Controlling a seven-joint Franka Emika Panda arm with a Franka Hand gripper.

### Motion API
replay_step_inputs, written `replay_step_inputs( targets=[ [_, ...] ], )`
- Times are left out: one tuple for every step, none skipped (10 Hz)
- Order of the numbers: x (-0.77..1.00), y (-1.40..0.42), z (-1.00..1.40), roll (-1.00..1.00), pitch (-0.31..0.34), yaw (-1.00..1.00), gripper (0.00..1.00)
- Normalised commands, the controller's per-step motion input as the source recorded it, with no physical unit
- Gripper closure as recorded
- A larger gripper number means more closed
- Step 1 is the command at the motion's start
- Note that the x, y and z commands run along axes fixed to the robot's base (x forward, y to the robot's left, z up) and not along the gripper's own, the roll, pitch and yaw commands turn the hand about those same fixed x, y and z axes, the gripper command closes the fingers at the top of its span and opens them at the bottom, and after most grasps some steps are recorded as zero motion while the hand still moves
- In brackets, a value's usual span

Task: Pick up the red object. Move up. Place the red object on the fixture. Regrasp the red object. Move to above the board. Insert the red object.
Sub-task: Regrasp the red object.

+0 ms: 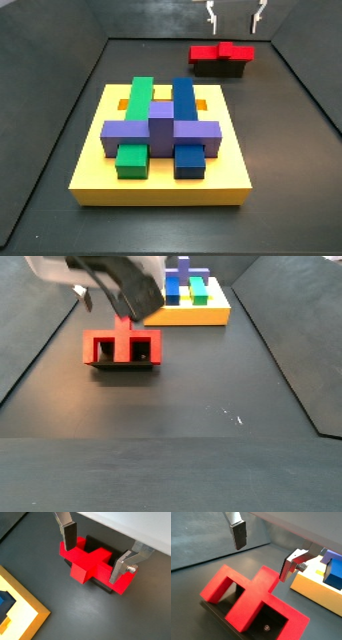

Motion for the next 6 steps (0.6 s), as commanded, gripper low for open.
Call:
replay_step_inputs(
  targets=[
    [0.09, -0.1, 0.22, 1.0, 0.046, 0.04, 0.0],
    [0.07, -0.12, 0.17, 1.0, 0.051, 0.05, 0.0],
    [0.07, -0.13, 0.13, 1.0, 0.043, 0.06, 0.0],
    [0.05, -0.16, 0.09, 1.0, 0.023, 0.1, 0.0],
    [0.05, -0.18, 0.06, 1.0, 0.009, 0.13, 0.0],
    [0.05, -0.18, 0.04, 1.0, 0.006, 0.15, 0.0]
  ],
)
